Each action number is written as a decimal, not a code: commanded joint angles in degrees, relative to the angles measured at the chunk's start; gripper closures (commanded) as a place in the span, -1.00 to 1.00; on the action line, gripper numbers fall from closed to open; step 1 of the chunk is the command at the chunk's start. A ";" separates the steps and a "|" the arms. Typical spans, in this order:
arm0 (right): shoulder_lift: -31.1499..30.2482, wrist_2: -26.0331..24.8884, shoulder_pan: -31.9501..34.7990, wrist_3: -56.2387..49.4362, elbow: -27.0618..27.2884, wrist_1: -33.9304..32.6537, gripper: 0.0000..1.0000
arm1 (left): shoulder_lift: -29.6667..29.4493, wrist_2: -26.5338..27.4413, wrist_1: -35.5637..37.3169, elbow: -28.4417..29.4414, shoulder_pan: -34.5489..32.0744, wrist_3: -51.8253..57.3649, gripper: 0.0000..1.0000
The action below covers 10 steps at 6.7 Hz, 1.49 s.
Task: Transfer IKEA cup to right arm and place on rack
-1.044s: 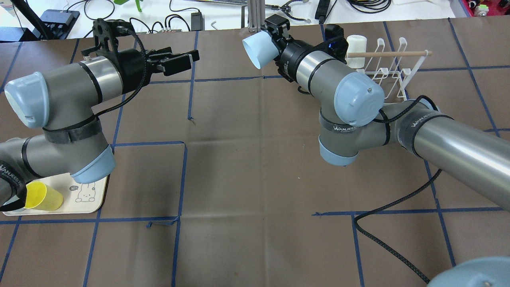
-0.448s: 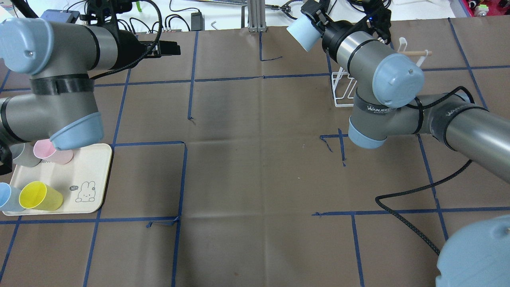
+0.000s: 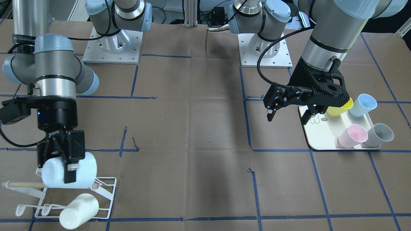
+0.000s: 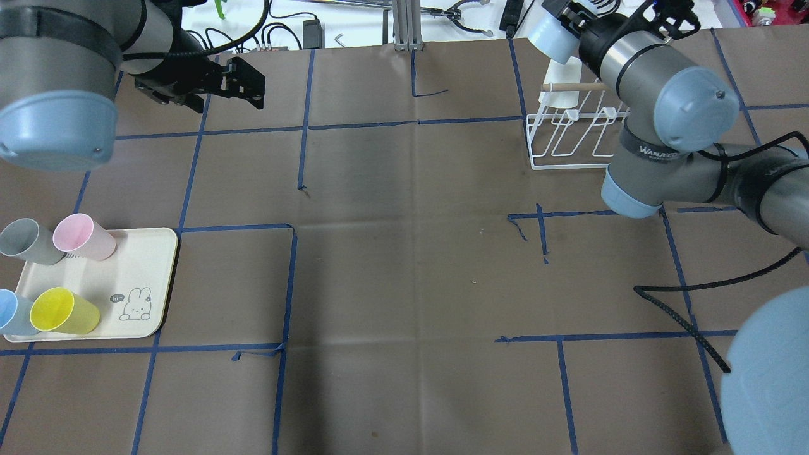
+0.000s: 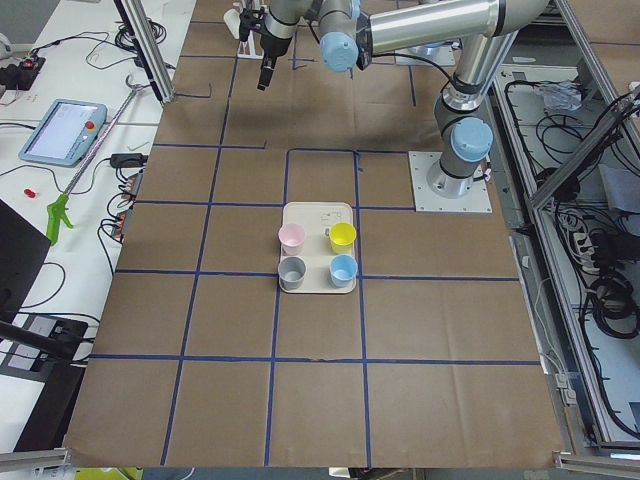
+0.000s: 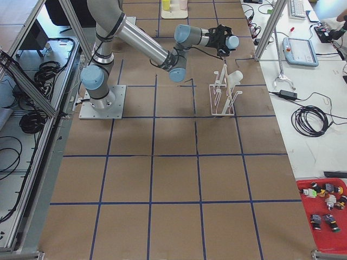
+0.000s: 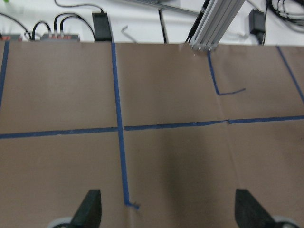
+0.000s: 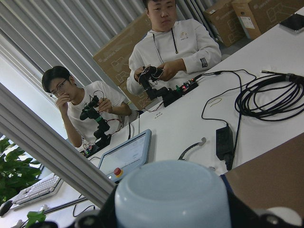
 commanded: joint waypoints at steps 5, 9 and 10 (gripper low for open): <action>10.10 10.46 -10.79 -29.78 -9.83 -0.62 0.58 | 1.12 4.79 -19.96 3.43 -0.97 -3.32 -0.98; 13.35 13.65 -14.31 -32.85 -9.66 -0.97 0.58 | 1.03 4.88 -15.56 3.34 -1.76 -4.47 -0.98; 14.67 13.47 -14.48 -33.03 -10.01 -2.10 0.58 | 1.03 4.88 -15.56 3.34 -1.76 -4.47 -0.98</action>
